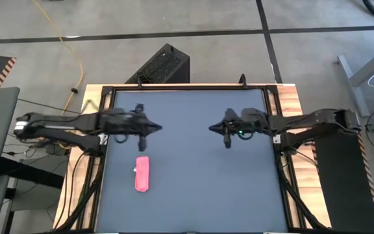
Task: Roll towel
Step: Return to Home Position
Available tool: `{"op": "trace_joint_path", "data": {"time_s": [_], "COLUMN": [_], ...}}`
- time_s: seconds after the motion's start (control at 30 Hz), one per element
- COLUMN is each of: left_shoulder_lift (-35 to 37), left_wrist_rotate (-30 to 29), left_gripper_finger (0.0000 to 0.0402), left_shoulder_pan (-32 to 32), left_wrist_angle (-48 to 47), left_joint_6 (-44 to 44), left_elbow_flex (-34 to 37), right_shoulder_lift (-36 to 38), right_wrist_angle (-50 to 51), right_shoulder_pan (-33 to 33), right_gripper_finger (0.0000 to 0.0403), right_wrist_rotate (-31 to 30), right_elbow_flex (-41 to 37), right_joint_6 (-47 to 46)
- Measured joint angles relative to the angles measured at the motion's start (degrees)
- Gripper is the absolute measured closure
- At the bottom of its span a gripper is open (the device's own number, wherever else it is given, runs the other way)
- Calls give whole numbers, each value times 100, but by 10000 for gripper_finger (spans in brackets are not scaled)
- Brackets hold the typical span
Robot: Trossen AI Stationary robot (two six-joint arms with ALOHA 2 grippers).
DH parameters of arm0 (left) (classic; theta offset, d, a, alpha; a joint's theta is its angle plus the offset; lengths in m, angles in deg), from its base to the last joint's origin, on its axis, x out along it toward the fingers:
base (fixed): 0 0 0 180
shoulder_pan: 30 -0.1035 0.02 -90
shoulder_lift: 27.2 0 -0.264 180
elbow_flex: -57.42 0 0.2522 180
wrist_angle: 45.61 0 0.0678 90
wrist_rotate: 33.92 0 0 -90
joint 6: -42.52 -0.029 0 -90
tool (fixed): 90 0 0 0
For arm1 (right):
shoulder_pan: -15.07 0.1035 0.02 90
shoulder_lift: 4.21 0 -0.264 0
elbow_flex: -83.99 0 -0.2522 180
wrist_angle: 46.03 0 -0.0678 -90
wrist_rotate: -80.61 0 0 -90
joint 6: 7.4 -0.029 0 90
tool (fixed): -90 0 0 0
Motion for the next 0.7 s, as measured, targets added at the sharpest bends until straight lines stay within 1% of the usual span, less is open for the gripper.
{"op": "trace_joint_path", "data": {"time_s": [0.07,0.17,0.2,0.27,0.33,0.43,0.53,0.6,0.67,0.7], "left_shoulder_lift": [675,1706,2025,2635,3166,3940,4640,5109,5554,5600], "left_wrist_rotate": [122,187,204,237,225,216,247,269,342,403], "left_gripper_finger": [401,401,401,401,401,401,401,401,401,401], "left_shoulder_pan": [-90,-132,-131,-129,-127,-129,-125,-125,-125,-125], "left_wrist_angle": [501,1153,1447,1746,1842,1882,1666,1417,1386,1398], "left_joint_6": [41,242,302,538,738,922,842,763,813,820], "left_elbow_flex": [447,1412,1746,2341,2808,3278,3582,3772,3977,4057], "right_shoulder_lift": [325,651,753,860,968,970,970,974,967,971], "right_wrist_angle": [-457,-1265,-1416,-1697,-1861,-1997,-2188,-2298,-2480,-2568], "right_shoulder_pan": [-100,-255,-318,-401,-416,-341,-246,-185,-131,-123], "right_gripper_finger": [376,376,376,376,376,376,376,376,376,376], "right_wrist_rotate": [13,32,29,28,32,71,150,140,72,51], "right_elbow_flex": [-420,-1075,-1273,-1535,-1705,-1860,-2003,-2101,-2210,-2269], "right_joint_6": [21,-166,-247,-332,-352,-351,-348,-317,-306,-305]}}
